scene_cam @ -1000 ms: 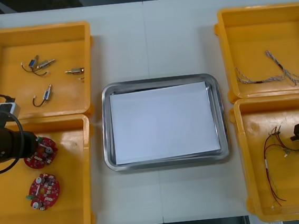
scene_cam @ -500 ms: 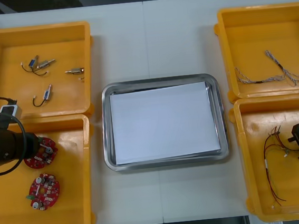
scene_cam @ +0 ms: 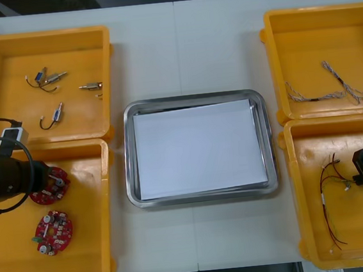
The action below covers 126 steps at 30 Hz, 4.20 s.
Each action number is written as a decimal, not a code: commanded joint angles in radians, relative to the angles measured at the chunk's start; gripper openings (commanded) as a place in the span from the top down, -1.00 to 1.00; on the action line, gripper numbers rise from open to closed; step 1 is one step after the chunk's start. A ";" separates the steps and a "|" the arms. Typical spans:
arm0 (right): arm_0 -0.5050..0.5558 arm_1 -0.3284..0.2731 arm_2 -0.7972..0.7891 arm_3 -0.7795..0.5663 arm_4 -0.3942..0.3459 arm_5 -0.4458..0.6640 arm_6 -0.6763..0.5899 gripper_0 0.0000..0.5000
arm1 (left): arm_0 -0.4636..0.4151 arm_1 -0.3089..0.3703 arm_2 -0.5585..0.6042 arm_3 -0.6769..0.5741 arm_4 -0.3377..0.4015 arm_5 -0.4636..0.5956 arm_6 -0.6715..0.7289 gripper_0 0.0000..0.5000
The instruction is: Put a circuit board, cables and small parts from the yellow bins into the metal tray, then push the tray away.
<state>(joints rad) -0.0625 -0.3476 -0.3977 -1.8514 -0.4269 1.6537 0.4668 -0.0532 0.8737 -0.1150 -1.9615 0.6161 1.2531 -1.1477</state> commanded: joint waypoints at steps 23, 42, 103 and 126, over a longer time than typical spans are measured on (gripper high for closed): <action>-0.005 -0.175 -0.073 -0.281 -0.064 0.266 0.013 1.00 | 0.026 -0.009 0.043 -0.071 0.013 0.080 -0.078 0.99; 0.001 -0.396 -0.181 -0.385 -0.449 0.266 0.219 1.00 | -0.062 -0.009 0.167 -0.369 0.117 0.490 -0.049 0.99; 0.010 -0.651 0.025 -0.736 -0.762 0.266 0.905 1.00 | -0.636 -0.366 -0.626 0.009 -0.167 0.351 0.395 0.99; -0.034 -0.659 0.066 -0.736 -0.770 0.266 0.923 1.00 | -0.613 -0.372 -0.649 0.010 -0.211 0.335 0.419 0.25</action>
<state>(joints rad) -0.0759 -0.9683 -0.3418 -2.5623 -1.1962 1.9163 1.3459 -0.6519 0.5287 -0.7516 -1.9401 0.4212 1.6025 -0.7990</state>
